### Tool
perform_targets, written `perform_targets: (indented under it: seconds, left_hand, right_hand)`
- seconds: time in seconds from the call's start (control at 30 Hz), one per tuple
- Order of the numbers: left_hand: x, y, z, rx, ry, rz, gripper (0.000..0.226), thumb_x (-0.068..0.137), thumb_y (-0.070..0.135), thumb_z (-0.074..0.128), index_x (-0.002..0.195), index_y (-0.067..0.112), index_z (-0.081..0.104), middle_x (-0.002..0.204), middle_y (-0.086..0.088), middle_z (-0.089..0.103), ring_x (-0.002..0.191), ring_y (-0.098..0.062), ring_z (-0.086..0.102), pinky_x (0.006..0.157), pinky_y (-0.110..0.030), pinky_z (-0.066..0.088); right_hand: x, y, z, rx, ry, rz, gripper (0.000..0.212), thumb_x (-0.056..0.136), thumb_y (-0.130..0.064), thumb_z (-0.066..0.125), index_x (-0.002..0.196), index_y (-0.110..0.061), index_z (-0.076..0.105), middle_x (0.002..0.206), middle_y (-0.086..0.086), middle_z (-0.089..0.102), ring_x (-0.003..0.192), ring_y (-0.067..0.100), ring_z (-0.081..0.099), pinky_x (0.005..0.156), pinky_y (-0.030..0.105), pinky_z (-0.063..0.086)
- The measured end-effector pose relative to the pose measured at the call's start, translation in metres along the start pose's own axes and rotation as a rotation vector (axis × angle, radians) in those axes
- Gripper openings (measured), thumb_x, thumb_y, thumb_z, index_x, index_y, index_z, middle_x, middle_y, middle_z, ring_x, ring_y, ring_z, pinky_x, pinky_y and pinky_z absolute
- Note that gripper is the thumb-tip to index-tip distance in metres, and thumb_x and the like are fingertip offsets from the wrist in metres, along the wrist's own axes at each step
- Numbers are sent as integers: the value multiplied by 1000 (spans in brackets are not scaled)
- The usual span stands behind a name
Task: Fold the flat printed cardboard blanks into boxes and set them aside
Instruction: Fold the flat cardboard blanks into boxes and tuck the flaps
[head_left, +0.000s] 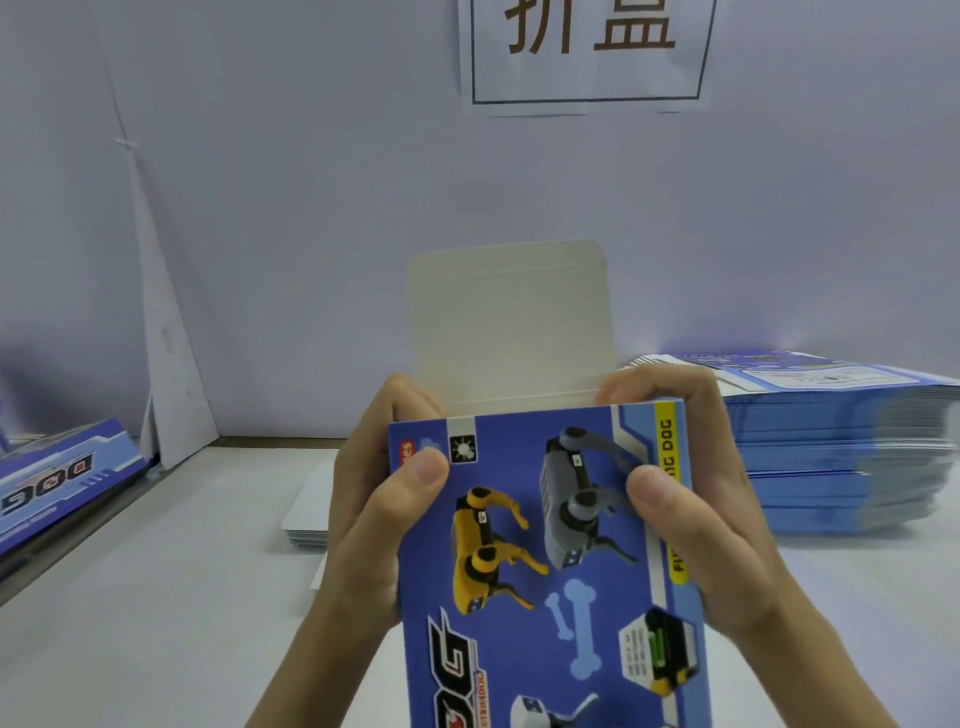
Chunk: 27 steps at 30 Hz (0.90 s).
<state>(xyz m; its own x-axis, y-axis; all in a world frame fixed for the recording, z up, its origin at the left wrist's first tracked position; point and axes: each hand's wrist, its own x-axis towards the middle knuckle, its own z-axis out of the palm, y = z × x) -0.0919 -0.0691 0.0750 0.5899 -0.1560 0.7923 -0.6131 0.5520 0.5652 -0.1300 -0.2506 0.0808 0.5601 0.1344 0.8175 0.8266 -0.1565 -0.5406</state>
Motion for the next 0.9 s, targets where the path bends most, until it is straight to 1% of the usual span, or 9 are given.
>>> perform_targets:
  seconds: [0.17,0.23,0.3,0.4,0.53,0.67,0.73,0.83,0.9]
  left_hand:
    - [1,1,-5,75,9,-21,18,76,21,55,64,20,42,64,-3,34,51,-20,31,46,-31,27]
    - [5,5,-8,258,23,43,3,75,32,60,74,31,58,87,5,52,76,-16,53,60,-26,44]
    - [8,9,-12,404,19,56,26,75,35,56,98,43,66,117,17,51,115,-13,52,81,-27,51]
    - [9,13,-11,477,-107,-67,79,70,38,66,142,46,34,144,7,41,131,-18,46,93,-29,51]
    - [0,-2,6,791,-190,-149,129,58,54,78,145,50,-17,151,19,21,137,2,31,101,-6,34]
    - [-6,-17,14,899,-81,-179,143,41,76,73,125,58,-41,147,30,-2,145,-3,9,107,-4,18]
    - [-5,-20,10,931,-63,-123,142,43,74,72,124,57,-43,148,28,-4,146,-8,9,113,-9,18]
    - [-3,-22,5,1053,-123,-27,138,49,73,70,130,53,-40,150,26,-6,146,-10,10,117,-36,27]
    - [-3,-24,9,1050,-155,-48,142,46,74,71,131,51,-40,146,30,-7,143,-2,9,116,-30,28]
  right_hand:
    - [1,0,1,-46,-29,-6,27,82,-27,48,102,-10,43,89,8,45,80,26,45,68,31,39]
    - [3,-2,-1,-218,30,-62,26,80,-29,48,101,-15,42,110,3,45,100,12,49,81,19,40]
    - [4,-5,-3,-418,128,-142,28,76,-29,52,100,-20,40,131,9,33,114,-3,42,87,3,34]
    - [5,-2,0,-582,303,-200,41,73,-30,62,103,-16,38,142,20,16,122,10,40,88,2,33]
    - [5,4,8,-517,351,-188,38,79,-31,60,104,-24,32,148,17,12,137,9,30,102,22,32]
    - [4,1,16,-144,202,-161,18,92,-25,42,106,-23,30,142,-5,38,124,6,47,98,15,37]
    - [8,-1,14,84,300,-71,26,93,-36,52,109,-28,33,124,-16,55,108,6,59,90,17,45]
    - [13,-5,-2,242,470,94,38,81,-46,62,109,-37,39,91,-17,65,82,7,65,74,20,52]
    - [14,-7,-10,196,444,130,28,80,-42,53,107,-37,46,84,-18,66,73,2,63,66,19,52]
